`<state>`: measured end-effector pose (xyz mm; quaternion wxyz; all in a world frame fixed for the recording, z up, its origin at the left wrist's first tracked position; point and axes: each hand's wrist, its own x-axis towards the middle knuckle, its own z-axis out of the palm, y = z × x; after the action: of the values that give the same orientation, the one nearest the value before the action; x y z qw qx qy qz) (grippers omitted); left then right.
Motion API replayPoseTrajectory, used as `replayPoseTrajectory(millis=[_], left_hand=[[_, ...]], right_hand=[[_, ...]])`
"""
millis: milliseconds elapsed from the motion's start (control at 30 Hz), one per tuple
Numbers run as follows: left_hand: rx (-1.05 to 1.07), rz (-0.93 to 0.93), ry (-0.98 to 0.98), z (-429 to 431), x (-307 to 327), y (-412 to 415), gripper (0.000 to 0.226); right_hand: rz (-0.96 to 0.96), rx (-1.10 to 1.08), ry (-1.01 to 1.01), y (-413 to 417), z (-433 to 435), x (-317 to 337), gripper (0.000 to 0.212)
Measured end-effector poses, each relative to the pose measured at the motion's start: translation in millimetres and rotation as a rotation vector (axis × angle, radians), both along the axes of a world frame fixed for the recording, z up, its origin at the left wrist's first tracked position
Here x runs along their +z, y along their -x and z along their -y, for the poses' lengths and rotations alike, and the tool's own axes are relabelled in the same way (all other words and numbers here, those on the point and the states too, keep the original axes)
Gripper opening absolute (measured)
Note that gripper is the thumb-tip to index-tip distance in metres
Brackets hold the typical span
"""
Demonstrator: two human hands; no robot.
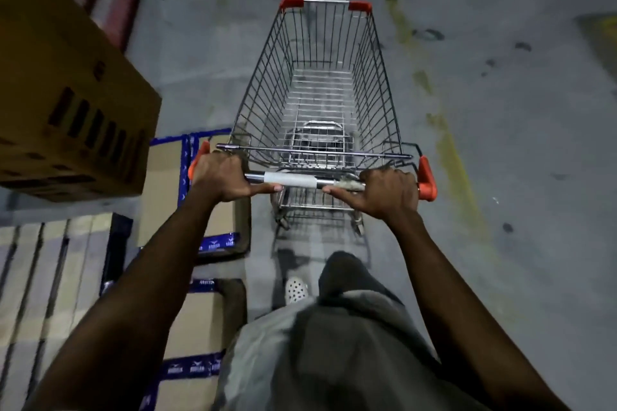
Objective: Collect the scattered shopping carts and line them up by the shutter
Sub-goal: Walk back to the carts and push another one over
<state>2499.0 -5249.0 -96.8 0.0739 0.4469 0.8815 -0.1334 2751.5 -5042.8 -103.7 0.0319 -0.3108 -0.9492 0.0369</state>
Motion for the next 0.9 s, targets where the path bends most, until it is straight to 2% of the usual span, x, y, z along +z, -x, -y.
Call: replayPoseTrajectory(millis=[167, 400, 533, 733, 900], left_hand=[[-0.071, 0.003, -0.006, -56.4, 2.7, 93.3, 0.119], [-0.142, -0.016, -0.052, -157.2, -2.6, 230.0, 0.108], [-0.136, 0.028, -0.034, -215.3, -7.7, 314.1, 0.115], [-0.146, 0.074, -0.006, -306.9, -8.3, 424.2, 0.114], [-0.166, 0.043, 0.005, -372.9, -5.3, 503.4, 0.118]], right_hand=[[-0.02, -0.077, -0.042, 82.7, -39.0, -7.4, 0.097], [-0.066, -0.157, -0.116, 203.7, -119.1, -18.0, 0.095], [-0.035, -0.195, -0.151, 284.0, -166.9, -23.0, 0.096], [0.037, -0.198, -0.079, 392.3, -256.3, -16.8, 0.1], [0.044, -0.195, -0.072, 473.1, -321.4, -11.7, 0.105]])
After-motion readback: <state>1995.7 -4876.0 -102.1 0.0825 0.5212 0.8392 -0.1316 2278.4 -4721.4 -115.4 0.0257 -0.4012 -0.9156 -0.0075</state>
